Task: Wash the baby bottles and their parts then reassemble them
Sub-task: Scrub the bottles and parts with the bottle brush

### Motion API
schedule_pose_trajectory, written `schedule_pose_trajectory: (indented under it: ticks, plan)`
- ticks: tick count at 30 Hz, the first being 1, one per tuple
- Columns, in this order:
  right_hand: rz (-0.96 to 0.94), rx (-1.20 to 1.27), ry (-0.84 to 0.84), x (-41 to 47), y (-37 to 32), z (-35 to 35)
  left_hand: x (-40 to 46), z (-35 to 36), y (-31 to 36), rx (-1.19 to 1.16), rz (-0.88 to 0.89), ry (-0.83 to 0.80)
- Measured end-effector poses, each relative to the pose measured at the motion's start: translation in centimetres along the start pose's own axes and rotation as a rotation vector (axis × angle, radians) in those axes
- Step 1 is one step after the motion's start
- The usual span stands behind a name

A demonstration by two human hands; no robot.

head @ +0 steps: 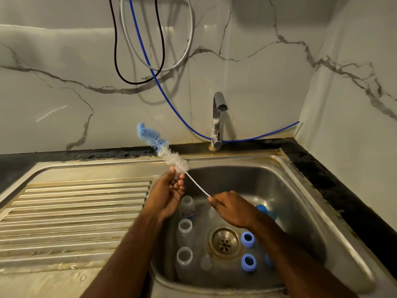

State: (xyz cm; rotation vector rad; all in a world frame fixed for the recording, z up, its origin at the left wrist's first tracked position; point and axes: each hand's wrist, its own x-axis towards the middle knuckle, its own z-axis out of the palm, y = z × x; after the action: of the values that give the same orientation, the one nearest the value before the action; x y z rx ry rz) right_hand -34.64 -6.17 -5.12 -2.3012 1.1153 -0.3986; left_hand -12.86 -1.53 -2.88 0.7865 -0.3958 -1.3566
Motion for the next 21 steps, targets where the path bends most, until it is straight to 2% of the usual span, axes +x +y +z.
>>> schedule_pose_trajectory:
  ticks: [2,3,5,7,9,11,12,14,15,17,18,20,21]
  plan:
    - [0.077,0.229,-0.135,0.0,-0.4,0.2,-0.1,0.3,-0.5,0.104,0.118,0.021]
    - [0.157,0.426,-0.251,-0.2,-0.6,0.2,-0.3,0.3,-0.8,0.258,0.236,0.048]
    - [0.279,0.764,-0.488,-0.5,-0.8,-0.2,-0.5,0.2,-1.2,0.710,0.522,0.140]
    - [0.287,0.934,-0.612,-0.7,-0.8,-0.7,-0.5,0.4,-1.5,0.967,0.734,0.221]
    - [0.287,0.941,-0.626,-0.8,-0.9,-0.7,-0.4,0.6,-1.6,1.029,0.816,0.257]
    - [0.283,0.719,-0.494,-0.6,-0.9,-0.1,-0.2,0.3,-1.5,1.003,0.768,0.236]
    - [0.236,0.527,-0.372,-0.5,-0.9,0.3,-0.1,0.1,-1.5,0.919,0.669,0.196]
    - [0.117,0.167,-0.163,-0.1,-0.3,0.8,0.0,-0.3,-1.0,0.575,0.367,0.117]
    - [0.084,0.069,-0.114,0.0,-0.1,0.9,0.1,-0.4,-0.7,0.377,0.210,0.101]
    - [0.045,-0.004,-0.094,0.2,0.0,0.7,0.2,-0.5,-0.1,0.128,-0.029,0.114]
    - [0.038,-0.018,-0.097,0.3,0.0,0.6,0.3,-0.5,0.1,0.070,-0.087,0.120]
    - [0.067,0.086,-0.139,0.2,-0.4,0.6,0.5,-0.4,-0.2,0.039,-0.069,0.102]
    - [0.129,0.246,-0.212,0.0,-0.5,0.6,0.4,-0.3,-0.5,0.089,0.019,0.094]
